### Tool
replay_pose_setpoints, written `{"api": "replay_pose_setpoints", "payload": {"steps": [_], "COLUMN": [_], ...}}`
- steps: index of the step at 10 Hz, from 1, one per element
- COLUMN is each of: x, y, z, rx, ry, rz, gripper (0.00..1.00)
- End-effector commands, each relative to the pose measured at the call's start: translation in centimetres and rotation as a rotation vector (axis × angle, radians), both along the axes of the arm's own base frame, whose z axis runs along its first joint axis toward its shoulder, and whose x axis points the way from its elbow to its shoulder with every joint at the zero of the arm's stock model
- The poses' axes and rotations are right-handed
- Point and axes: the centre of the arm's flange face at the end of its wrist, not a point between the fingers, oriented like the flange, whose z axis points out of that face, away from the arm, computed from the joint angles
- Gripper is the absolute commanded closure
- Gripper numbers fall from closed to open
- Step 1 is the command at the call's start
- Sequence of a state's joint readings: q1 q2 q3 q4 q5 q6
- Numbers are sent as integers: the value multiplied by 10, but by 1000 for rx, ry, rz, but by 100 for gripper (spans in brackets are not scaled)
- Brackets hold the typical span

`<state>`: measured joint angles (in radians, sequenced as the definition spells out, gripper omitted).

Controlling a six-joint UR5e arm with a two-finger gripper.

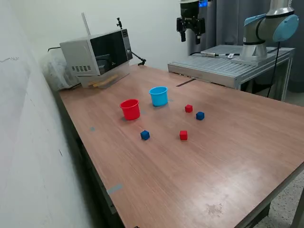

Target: Place red objects in the red bin, and blue objects in the blue bin.

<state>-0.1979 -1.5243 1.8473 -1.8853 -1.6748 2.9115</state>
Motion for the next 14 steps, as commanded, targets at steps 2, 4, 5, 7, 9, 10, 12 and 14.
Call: {"api": "replay_pose_setpoints", "payload": {"steps": [2, 4, 5, 7, 9, 10, 12, 14], "x": [-22, -47, -77, -112, -143, -159, -168, -174], "y": [-1, -3, 3, 8, 12, -10, -28, -43], "z": [-42, -44, -38, -20, -8, -12, -10, -32], "rx": [-32, -71, -66, -57, -46, -44, -44, -54], "ry": [-32, -18, 6, 58, 99, 103, 117, 85], "rz": [51, 46, 45, 35, -11, 25, 38, 57], "gripper": [0, 0, 0, 0, 0, 0, 0, 0]}}
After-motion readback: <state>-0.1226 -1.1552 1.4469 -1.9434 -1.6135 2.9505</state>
